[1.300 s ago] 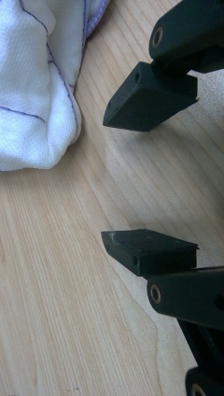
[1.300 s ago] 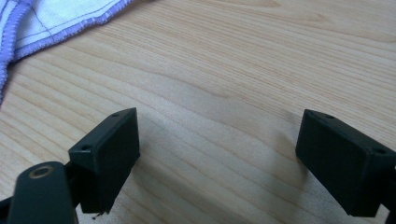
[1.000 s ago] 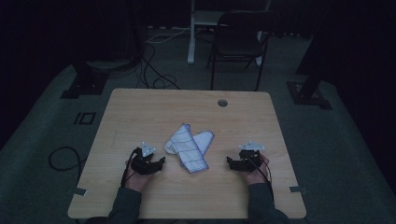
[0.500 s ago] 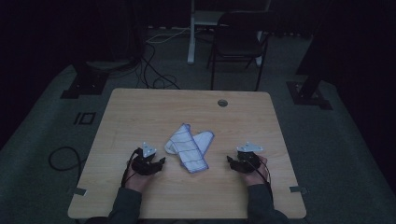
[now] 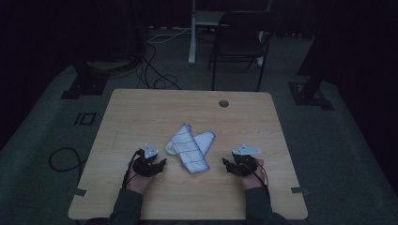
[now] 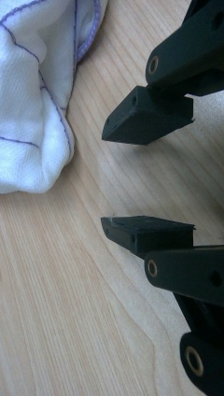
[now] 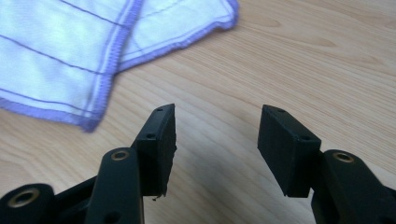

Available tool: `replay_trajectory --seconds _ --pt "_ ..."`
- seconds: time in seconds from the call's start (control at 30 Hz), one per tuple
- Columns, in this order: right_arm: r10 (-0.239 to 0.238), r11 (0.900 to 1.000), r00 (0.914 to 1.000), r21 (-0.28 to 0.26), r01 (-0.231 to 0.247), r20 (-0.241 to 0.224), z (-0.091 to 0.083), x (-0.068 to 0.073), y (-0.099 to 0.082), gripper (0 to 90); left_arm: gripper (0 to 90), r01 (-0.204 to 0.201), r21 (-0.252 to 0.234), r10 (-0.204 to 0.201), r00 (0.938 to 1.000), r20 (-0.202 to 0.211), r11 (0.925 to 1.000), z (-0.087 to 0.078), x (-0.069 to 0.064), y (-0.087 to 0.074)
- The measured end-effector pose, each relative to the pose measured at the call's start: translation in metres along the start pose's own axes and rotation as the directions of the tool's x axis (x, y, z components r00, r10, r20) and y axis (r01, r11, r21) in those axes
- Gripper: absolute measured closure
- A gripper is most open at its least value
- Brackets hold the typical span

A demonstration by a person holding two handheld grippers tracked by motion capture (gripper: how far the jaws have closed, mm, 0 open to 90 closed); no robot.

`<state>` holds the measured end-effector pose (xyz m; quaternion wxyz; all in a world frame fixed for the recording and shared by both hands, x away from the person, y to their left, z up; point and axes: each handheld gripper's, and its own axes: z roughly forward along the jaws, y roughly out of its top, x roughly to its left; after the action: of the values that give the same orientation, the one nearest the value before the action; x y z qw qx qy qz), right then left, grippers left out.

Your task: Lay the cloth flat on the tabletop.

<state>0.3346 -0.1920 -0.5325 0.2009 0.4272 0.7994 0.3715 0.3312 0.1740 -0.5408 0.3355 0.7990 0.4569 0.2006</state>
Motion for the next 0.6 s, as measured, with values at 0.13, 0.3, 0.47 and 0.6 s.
replay_trajectory --seconds 0.13,0.3,0.47,0.6 --pt "-0.020 0.9998 0.9996 -0.008 0.020 -0.020 0.000 0.009 0.002 48.2 54.5 -0.011 0.003 0.011 0.9999 0.007 0.9999 0.000 -0.002 0.000" --pt "-0.044 0.9990 0.9981 -0.011 0.044 -0.043 0.002 0.019 0.003 48.8 55.2 -0.020 -0.001 0.020 0.9996 0.019 0.9998 0.000 -0.006 0.000" --pt "-0.065 0.9978 0.9958 -0.013 0.065 -0.064 0.005 0.029 0.004 50.7 55.3 -0.026 -0.001 0.026 0.9994 0.025 0.9997 0.000 -0.009 0.000" --pt "-0.080 0.9968 0.9932 -0.019 0.078 -0.085 0.008 0.036 0.006 54.7 55.1 -0.030 -0.005 0.030 0.9991 0.029 0.9995 0.001 -0.010 0.000"
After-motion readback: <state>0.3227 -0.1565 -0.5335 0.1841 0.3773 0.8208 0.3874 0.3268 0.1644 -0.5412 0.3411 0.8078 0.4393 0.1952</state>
